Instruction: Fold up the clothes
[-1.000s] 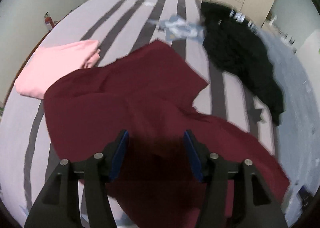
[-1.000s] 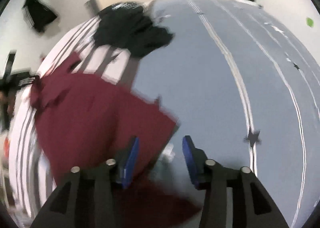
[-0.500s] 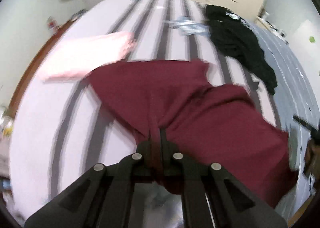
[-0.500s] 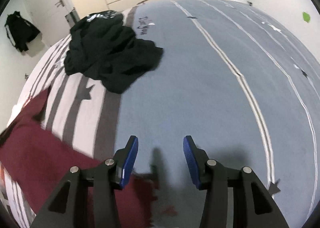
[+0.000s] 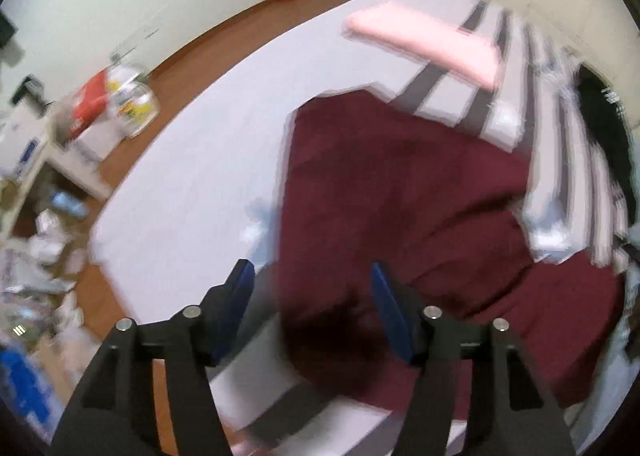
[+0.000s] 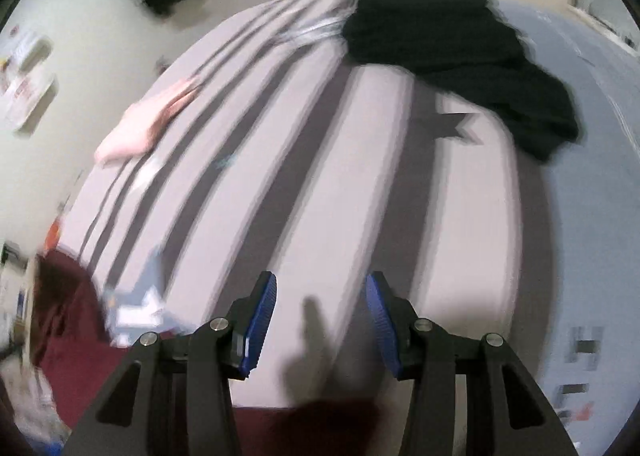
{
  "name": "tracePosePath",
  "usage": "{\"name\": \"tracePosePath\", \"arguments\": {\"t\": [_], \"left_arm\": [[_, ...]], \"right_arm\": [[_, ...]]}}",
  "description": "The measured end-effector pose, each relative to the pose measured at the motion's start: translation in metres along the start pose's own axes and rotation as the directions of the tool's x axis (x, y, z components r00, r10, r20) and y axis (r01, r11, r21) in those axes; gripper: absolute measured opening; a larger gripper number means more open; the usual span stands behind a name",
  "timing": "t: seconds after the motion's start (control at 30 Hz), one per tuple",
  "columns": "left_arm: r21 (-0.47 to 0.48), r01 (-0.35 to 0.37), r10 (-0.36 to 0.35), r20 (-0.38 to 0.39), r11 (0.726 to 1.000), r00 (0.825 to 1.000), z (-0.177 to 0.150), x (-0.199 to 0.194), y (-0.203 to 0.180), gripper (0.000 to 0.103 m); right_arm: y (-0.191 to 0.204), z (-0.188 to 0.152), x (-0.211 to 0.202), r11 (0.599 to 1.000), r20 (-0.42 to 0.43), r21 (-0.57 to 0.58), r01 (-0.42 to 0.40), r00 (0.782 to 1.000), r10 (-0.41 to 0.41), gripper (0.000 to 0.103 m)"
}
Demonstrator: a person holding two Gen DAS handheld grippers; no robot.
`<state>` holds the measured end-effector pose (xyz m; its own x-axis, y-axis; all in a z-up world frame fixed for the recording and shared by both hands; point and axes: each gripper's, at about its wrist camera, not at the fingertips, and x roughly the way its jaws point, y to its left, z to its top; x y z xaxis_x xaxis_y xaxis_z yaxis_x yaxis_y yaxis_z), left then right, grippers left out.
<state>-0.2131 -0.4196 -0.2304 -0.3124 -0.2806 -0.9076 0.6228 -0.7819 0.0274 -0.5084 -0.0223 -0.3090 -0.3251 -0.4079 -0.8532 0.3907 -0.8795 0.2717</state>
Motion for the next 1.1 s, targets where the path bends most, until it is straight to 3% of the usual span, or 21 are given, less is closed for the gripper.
{"name": "tracePosePath", "arguments": {"t": [0.13,0.23,0.27,0.3,0.33,0.47,0.57,0.63,0.7,0.77,0.83,0.87,0.97,1.1], "left_arm": [[0.099,0.077,-0.078,-0.002,0.992,0.997,0.037,0.027,-0.059,0.059],[0.242,0.006,0.003,-0.036,0.97,0.999,0.051,0.064,-0.102,0.059],[0.265,0.009,0.003,-0.045,0.964,0.999,0.052,0.075,-0.108,0.043],[0.279,0.019,-0.004,-0.055,0.96,0.998,0.053,0.085,-0.112,0.007],[0.269,0.017,-0.001,-0.058,0.963,0.998,0.054,0.088,-0.109,0.0],[0.201,-0.035,0.034,0.013,0.979,0.999,0.052,0.065,-0.072,0.0],[0.136,-0.126,0.119,0.055,0.983,0.991,0.036,0.039,-0.022,0.0],[0.061,-0.217,0.215,0.045,0.974,0.976,0.021,0.029,0.021,0.0],[-0.022,-0.326,0.326,0.002,0.945,0.945,0.005,0.022,0.066,0.0],[-0.094,-0.373,0.368,-0.067,0.923,0.928,-0.009,0.022,0.097,0.002],[-0.16,-0.385,0.369,-0.121,0.909,0.921,-0.023,0.025,0.119,0.004],[-0.19,-0.369,0.352,-0.119,0.91,0.928,-0.027,0.024,0.123,0.008],[-0.214,-0.324,0.324,-0.038,0.921,0.945,-0.028,0.011,0.116,0.025],[-0.236,-0.214,0.231,0.048,0.948,0.972,-0.013,-0.001,0.101,0.033]], "right_arm": [[0.031,0.0,0.014,0.998,-0.022,-0.047,-0.036,0.999,0.035,0.043],[0.037,0.001,0.019,0.998,-0.033,-0.039,-0.049,0.998,0.048,0.043],[0.038,0.001,0.02,0.998,-0.034,-0.039,-0.049,0.998,0.048,0.043],[0.039,0.001,0.02,0.998,-0.036,-0.039,-0.05,0.998,0.048,0.043],[0.039,0.001,0.02,0.998,-0.038,-0.039,-0.05,0.998,0.049,0.043],[0.045,0.001,0.022,0.997,-0.045,-0.055,-0.052,0.998,0.049,0.043],[0.067,-0.001,0.024,0.99,-0.047,-0.127,-0.067,0.997,0.061,0.043],[0.086,-0.002,0.027,0.982,-0.054,-0.164,-0.094,0.995,0.086,0.043],[0.107,-0.003,0.03,0.972,-0.063,-0.195,-0.13,0.991,0.12,0.043],[0.131,-0.004,0.034,0.96,-0.074,-0.223,-0.17,0.985,0.157,0.043],[0.158,-0.006,0.041,0.943,-0.096,-0.251,-0.22,0.975,0.201,0.043],[0.173,-0.007,0.046,0.933,-0.111,-0.265,-0.244,0.969,0.222,0.043],[0.21,-0.012,0.059,0.904,-0.157,-0.299,-0.305,0.95,0.268,0.043],[0.256,-0.014,0.069,0.853,-0.214,-0.329,-0.406,0.911,0.351,0.043]]}}
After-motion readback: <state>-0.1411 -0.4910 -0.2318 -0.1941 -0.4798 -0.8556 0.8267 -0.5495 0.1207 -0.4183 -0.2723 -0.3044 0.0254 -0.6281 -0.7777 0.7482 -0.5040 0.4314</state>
